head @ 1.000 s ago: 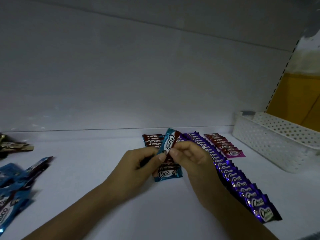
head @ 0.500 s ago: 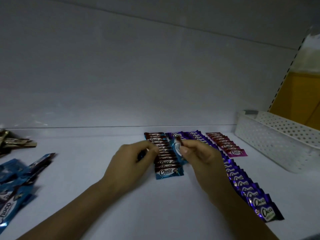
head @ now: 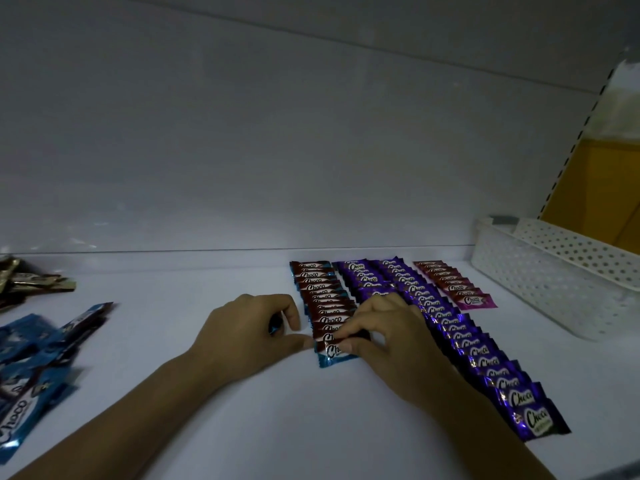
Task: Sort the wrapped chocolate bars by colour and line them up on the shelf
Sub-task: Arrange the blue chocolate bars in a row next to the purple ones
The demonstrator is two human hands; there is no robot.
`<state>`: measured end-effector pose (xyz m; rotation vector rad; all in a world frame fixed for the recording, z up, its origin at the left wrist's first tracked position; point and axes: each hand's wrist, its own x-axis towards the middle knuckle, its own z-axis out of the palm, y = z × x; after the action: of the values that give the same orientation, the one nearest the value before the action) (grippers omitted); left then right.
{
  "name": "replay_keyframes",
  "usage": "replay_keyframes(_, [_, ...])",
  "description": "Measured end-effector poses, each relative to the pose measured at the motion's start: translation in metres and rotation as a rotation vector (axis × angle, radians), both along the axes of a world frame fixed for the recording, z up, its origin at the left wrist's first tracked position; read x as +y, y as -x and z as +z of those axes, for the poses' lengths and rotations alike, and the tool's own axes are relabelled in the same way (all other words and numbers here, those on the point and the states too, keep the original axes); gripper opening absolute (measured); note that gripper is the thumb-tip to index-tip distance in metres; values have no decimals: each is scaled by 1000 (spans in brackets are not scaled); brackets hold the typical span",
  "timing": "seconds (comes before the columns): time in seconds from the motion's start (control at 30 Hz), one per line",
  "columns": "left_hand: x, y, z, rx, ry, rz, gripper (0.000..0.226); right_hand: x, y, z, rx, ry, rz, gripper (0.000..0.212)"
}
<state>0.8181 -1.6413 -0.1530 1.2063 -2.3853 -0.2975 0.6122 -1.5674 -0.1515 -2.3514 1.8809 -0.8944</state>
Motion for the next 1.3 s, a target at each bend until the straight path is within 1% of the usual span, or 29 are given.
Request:
replay_keyframes(0.3, [2, 0, 1, -17, -6, 10, 37, 0, 2, -2, 24, 32, -31, 11])
replay_keyframes(0.53, [5, 0, 4, -40, -14, 13, 40, 1, 3, -3, 17, 29, -31, 17])
replay_keyframes(0.6, [5, 0, 4, 37, -62, 12, 39, 2, 2, -3, 20, 34, -39, 18])
replay_keyframes(0.63, [6, 0, 5, 138, -108, 12, 35, 2, 2, -2, 17, 40, -43, 18])
replay_keyframes(0.67, [7, 1, 8, 278, -164, 12, 29, 3, 1, -1, 1, 51, -44, 17])
replay_keyframes(0.7, [7, 3, 12, 445, -247, 12, 23, 4, -1, 1, -36, 73, -43, 16])
replay_keyframes(0.73, [8, 6, 16, 615, -355, 9, 25, 6, -4, 2, -114, 88, -28, 14])
replay_keyframes(0.77, [10, 10, 20, 755, -468, -2, 34, 8, -9, 5, -233, 82, 1, 10])
replay_keyframes(0.8, [13, 14, 24, 861, -567, -32, 43, 11, -15, 7, -376, 50, 44, 9])
replay_keyframes(0.83, [17, 18, 26, 942, -622, -76, 49, 13, -21, 9, -500, 6, 92, 10])
replay_keyframes(0.87, [22, 22, 27, 1003, -633, -133, 50, 14, -27, 9, -586, -25, 144, 14])
replay_keyframes(0.9, [27, 26, 26, 1054, -628, -192, 48, 15, -30, 9, -608, -34, 177, 15])
replay_keyframes(0.97, [33, 32, 23, 1129, -629, -281, 36, 14, -33, 9, -617, -22, 188, 17])
replay_keyframes(1.03, [35, 32, 23, 1163, -629, -320, 24, 12, -30, 11, -669, -7, 150, 14])
replay_keyframes(1.13, [32, 30, 23, 1151, -601, -279, 19, 11, -25, 16, -757, -2, 145, 4])
replay_keyframes(1.23, [30, 27, 22, 1121, -574, -196, 9, 11, -22, 19, -898, -9, 109, 9])
replay_keyframes(1.3, [29, 27, 21, 1066, -546, -182, 5, 12, -21, 21, -1003, -26, 63, 11])
